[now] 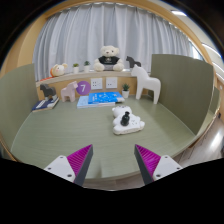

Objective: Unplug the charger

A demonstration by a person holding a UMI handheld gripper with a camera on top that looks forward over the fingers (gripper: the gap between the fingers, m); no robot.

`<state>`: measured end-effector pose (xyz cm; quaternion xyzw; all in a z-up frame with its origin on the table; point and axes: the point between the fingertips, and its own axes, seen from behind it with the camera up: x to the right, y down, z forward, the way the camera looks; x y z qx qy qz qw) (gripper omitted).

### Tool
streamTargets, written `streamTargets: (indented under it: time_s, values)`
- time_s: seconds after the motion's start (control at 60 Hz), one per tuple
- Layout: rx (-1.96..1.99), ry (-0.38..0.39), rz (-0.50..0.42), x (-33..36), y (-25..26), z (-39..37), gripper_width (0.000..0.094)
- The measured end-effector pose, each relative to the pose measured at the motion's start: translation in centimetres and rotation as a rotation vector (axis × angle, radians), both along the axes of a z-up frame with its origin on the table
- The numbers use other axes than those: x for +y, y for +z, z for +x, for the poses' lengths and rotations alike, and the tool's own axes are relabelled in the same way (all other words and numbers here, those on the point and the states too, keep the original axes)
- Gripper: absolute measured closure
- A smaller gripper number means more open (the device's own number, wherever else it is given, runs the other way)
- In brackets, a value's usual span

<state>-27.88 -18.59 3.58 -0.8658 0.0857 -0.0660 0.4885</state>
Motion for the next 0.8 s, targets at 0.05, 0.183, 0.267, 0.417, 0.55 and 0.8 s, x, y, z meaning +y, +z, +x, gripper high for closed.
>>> streamTargets:
  time_s: [0.05, 0.183, 0.267, 0.417, 0.55, 0.8]
  values:
    - [-0.010, -0.003, 0.010, 2.6, -0.6, 2.4, 0.0097]
    - [-0.014, 0.023, 0.014, 8.4, -0.9, 6.5, 0.0164]
    - [-0.027, 0.062, 0.032, 11.8, -1.2, 7.7, 0.0234]
    - [0.000, 0.153, -0.012, 15.0, -3.8, 8.3, 0.0602]
    - [-0.033, 0.240, 0.024, 15.4, -3.9, 7.3, 0.0757]
    - [0.079, 0.225, -0.047, 15.3, -3.8, 7.4, 0.0856]
